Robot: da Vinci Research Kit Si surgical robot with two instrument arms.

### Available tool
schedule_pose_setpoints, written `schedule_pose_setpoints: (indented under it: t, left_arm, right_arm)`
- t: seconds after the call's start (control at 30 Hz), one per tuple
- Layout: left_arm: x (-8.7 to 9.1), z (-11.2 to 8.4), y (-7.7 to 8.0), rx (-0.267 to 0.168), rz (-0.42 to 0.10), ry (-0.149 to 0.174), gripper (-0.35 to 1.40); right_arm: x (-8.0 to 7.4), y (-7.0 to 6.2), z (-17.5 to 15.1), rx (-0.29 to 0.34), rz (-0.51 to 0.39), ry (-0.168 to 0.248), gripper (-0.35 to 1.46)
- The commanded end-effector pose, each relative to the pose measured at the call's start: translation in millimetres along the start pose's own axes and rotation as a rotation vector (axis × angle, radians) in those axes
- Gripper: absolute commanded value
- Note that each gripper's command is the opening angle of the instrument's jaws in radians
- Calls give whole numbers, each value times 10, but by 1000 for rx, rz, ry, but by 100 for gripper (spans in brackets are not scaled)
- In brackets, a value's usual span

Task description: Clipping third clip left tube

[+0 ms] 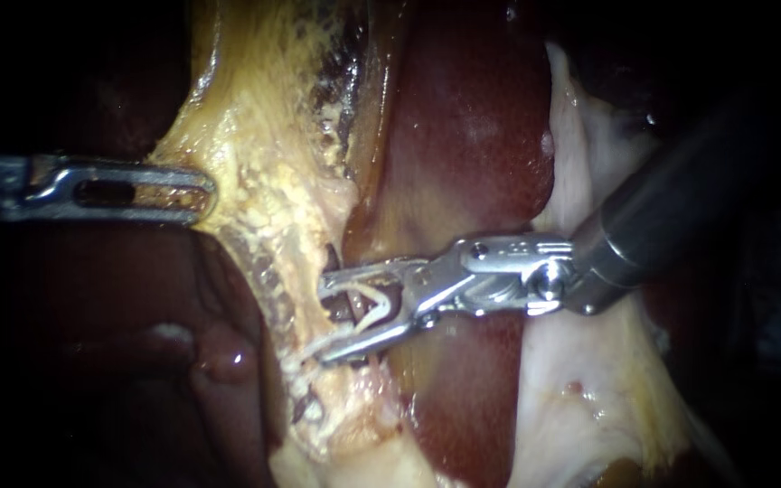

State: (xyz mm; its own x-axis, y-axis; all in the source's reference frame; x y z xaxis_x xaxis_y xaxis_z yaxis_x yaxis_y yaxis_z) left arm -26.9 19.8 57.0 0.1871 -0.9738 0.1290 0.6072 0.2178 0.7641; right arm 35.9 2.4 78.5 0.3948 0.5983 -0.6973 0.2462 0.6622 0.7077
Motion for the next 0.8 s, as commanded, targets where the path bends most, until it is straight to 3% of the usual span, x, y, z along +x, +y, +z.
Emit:
schedule_pose_setpoints:
  t: [0.03, 0.2, 0.37, 0.5, 0.8]
  left_arm:
    - [0, 0, 0, 0, 0, 0, -35]
    - [0, -1, 1, 1, 0, 0, -35]
    - [0, -1, 2, 1, 1, 1, -35]
    - [0, -1, 2, 1, 1, 1, -35]
    - [-1, 0, 2, 1, 1, 1, -35]
  right_arm:
    - [2, 0, 1, 12, 6, 4, 57]
    - [5, 0, 2, 87, 40, 65, 56]
    - [14, -6, -4, 145, 52, 89, 55]
    - [21, -11, -3, 192, 79, 134, 55]
    - [28, -9, 24, 252, 107, 150, 53]
